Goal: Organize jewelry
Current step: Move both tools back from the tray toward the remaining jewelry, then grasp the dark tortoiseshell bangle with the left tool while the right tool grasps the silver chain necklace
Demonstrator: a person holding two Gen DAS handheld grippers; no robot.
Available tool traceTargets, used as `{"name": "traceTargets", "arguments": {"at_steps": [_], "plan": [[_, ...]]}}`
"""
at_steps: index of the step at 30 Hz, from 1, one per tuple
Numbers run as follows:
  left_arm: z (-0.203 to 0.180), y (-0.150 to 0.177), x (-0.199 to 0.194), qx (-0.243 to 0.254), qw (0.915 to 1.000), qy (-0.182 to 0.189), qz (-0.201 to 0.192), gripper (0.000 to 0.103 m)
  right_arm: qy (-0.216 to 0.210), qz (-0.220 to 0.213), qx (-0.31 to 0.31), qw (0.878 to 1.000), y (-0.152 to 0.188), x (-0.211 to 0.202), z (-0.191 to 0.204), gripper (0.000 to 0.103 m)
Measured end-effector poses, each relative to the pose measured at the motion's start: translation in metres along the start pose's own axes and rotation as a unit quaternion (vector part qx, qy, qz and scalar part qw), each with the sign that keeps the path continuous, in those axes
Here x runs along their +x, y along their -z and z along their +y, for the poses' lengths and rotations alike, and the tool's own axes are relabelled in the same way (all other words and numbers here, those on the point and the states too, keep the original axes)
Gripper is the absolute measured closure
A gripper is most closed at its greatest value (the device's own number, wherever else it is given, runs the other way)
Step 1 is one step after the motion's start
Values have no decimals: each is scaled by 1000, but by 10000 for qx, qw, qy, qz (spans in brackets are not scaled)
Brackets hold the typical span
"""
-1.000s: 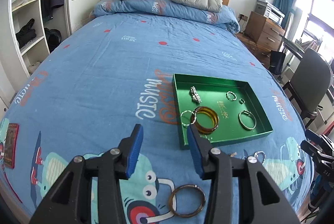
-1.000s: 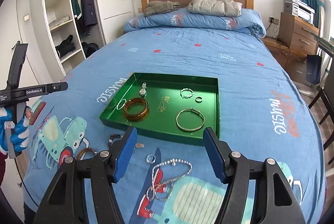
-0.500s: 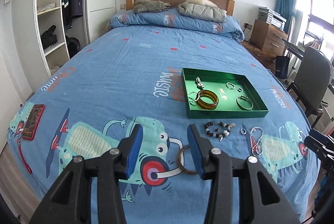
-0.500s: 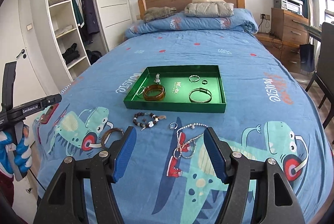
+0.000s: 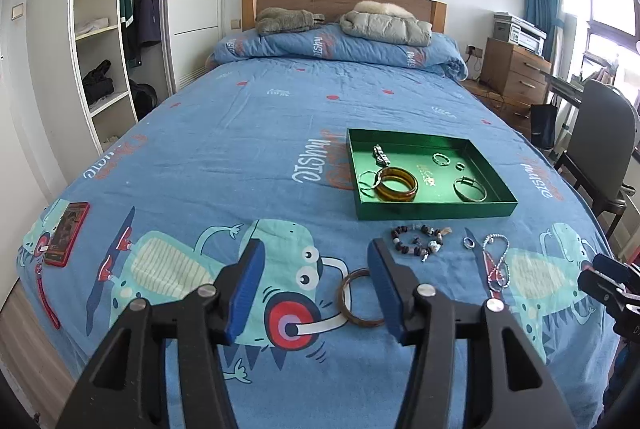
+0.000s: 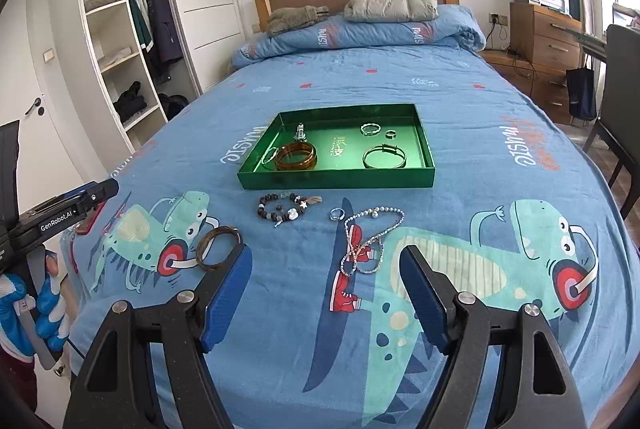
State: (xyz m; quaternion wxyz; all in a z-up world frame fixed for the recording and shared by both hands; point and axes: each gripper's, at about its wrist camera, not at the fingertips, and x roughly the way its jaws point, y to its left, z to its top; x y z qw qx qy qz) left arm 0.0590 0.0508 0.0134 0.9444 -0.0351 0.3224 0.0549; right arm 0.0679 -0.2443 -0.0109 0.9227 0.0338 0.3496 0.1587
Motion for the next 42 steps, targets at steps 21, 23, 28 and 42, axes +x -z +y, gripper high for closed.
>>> {"name": "traceTargets", "arguments": {"at_steps": [21, 23, 28, 42], "plan": [[-4, 34, 121, 85, 9914, 670, 1124, 51, 229, 779, 516, 9954, -2, 124, -42, 19], [-10, 39, 129, 169, 9897, 715, 1231, 51, 219, 836, 525, 9949, -2, 134, -44, 19], [-12, 50, 148, 186, 9862, 733, 1470, 51, 194, 996, 503, 9936, -2, 156, -45, 19], [-25, 60, 161, 405, 9859, 343, 1587, 53, 660, 1045, 322, 9918, 6, 170, -51, 58]]}}
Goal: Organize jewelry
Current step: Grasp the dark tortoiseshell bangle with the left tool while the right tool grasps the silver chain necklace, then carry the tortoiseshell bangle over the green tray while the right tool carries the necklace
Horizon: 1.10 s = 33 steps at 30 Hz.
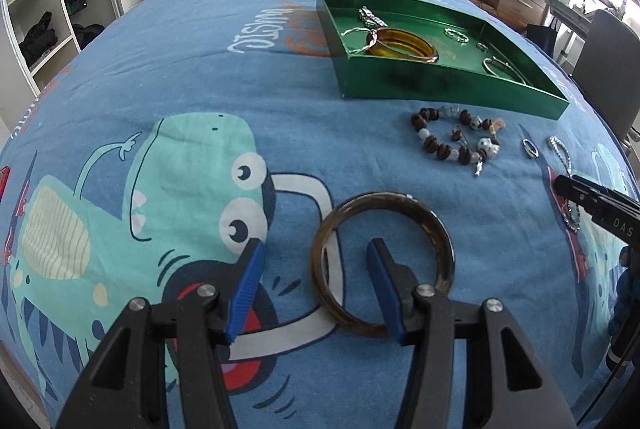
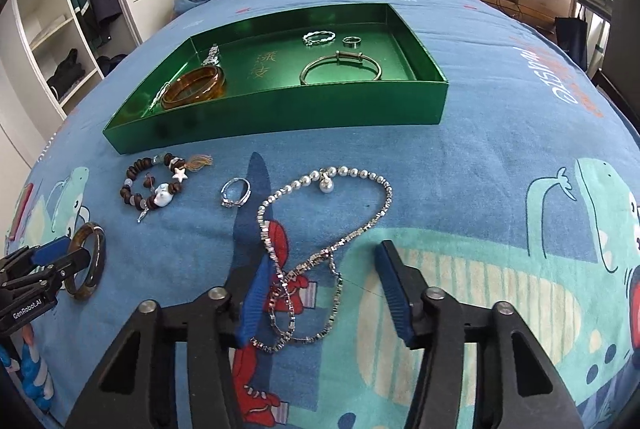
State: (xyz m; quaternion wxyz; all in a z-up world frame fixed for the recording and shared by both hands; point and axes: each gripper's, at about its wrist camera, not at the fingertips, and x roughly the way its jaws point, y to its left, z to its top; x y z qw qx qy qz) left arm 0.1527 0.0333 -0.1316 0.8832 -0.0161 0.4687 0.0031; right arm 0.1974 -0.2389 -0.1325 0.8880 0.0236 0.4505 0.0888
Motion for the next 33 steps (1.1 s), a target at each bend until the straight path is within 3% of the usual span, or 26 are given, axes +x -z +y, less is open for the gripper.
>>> {"name": "traceTargets", "arguments": {"at_steps": [2, 5, 7, 14, 21, 33], "plan": [[-3, 0, 0, 31, 10000, -59, -14, 61, -25, -42, 46, 10000, 2, -3, -7, 79], [-7, 1, -1, 103, 9999, -101, -20, 73, -99, -31, 49, 9999, 4, -5, -12, 93], [-11, 2, -3, 174, 9998, -123, -21, 78, -98, -12, -19, 9999, 6, -7, -10, 96], [-22, 10, -7, 450, 9988, -210, -54, 95, -219, 15, -72, 9997, 16, -16, -6, 97], [-28, 20, -20, 514, 9980, -324, -182, 95, -352, -102, -43, 9993, 26, -38, -1, 98], [-40, 29, -72, 697, 9942, -377, -729, 96, -455, -431, -124, 9980, 37, -83, 11, 98]]}}
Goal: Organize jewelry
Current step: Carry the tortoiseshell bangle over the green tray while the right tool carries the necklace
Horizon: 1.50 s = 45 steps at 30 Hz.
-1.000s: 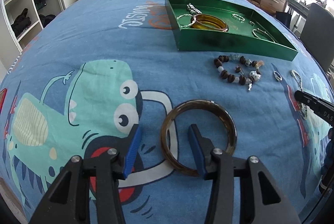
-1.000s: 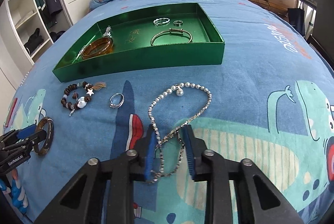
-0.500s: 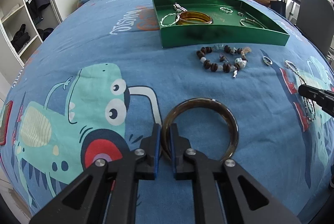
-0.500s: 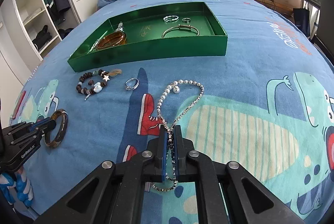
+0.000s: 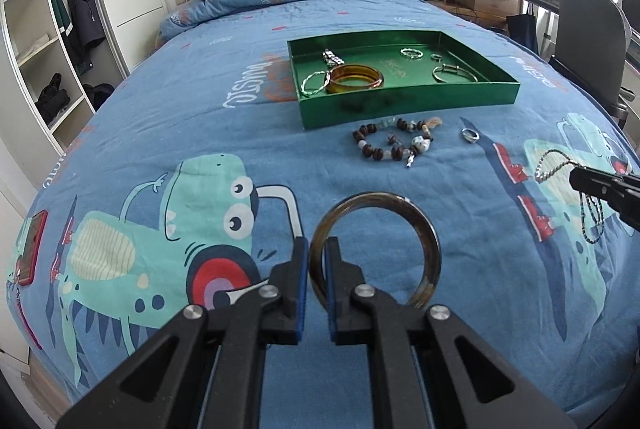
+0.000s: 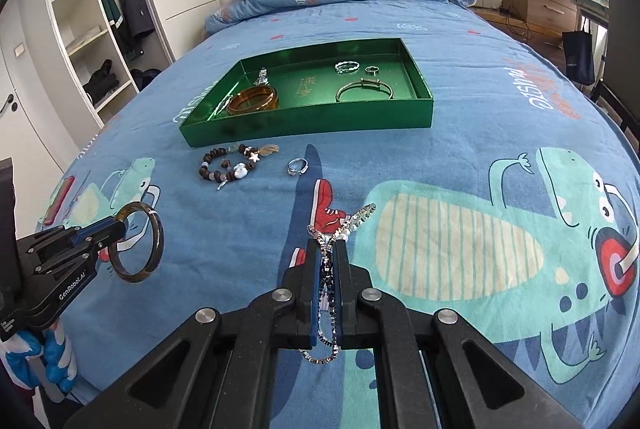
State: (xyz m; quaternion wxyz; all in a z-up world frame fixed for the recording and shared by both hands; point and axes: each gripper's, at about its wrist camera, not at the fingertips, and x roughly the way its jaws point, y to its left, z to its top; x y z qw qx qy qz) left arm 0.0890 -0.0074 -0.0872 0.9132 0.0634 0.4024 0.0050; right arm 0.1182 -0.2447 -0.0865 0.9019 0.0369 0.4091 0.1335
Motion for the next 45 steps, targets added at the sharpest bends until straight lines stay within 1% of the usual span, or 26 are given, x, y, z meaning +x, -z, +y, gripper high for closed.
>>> {"name": "traceTargets", "arguments": {"at_steps": [12, 19, 25, 35, 45], "plan": [[-10, -9, -44, 133, 9985, -84, -526, 96, -34, -292, -56, 9996, 5, -36, 8, 98], [-12, -25, -70, 150, 9959, -89, -882, 96, -88, -617, -125, 9980, -9, -59, 15, 98], [-14, -40, -84, 125, 9943, -20, -1056, 96, -131, -848, -205, 9961, -25, -74, 22, 98], [-11, -69, -87, 11, 9926, 15, -1218, 96, -149, -1124, -276, 9932, -49, -84, 23, 98], [-8, -103, -66, 1, 9921, -47, -1257, 96, -127, -1324, -382, 9904, -87, -74, 18, 98]]}}
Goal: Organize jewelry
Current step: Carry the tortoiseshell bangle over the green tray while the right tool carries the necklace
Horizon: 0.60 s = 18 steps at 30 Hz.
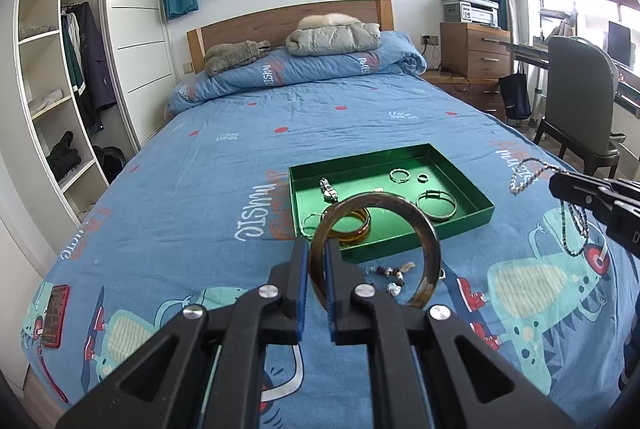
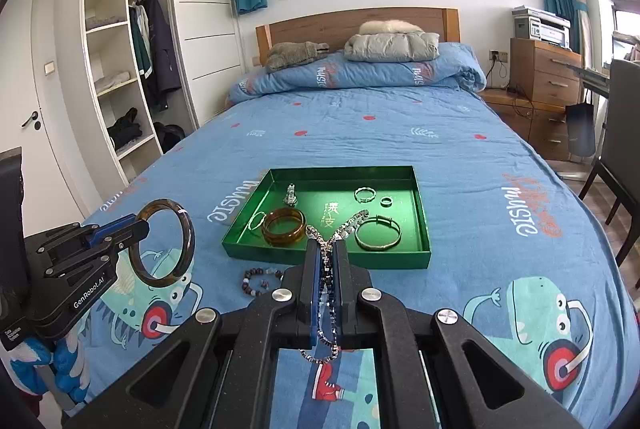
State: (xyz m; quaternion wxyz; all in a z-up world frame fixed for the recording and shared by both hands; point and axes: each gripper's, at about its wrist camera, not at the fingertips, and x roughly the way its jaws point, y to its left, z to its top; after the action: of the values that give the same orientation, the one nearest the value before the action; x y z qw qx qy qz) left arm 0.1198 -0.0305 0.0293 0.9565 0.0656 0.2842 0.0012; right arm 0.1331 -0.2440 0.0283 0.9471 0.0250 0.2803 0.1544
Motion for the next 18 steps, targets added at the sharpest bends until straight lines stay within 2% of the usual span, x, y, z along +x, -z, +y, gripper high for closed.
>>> {"name": "traceTargets", "arguments": {"at_steps": [10, 18], "plan": [[6, -33, 52, 10, 9999, -134, -25, 95, 18, -111, -139, 9998, -39, 41, -10, 98], [2, -62, 106, 148, 9995, -271, -7, 96, -14, -84, -166, 9998, -64, 94, -17, 98]]}}
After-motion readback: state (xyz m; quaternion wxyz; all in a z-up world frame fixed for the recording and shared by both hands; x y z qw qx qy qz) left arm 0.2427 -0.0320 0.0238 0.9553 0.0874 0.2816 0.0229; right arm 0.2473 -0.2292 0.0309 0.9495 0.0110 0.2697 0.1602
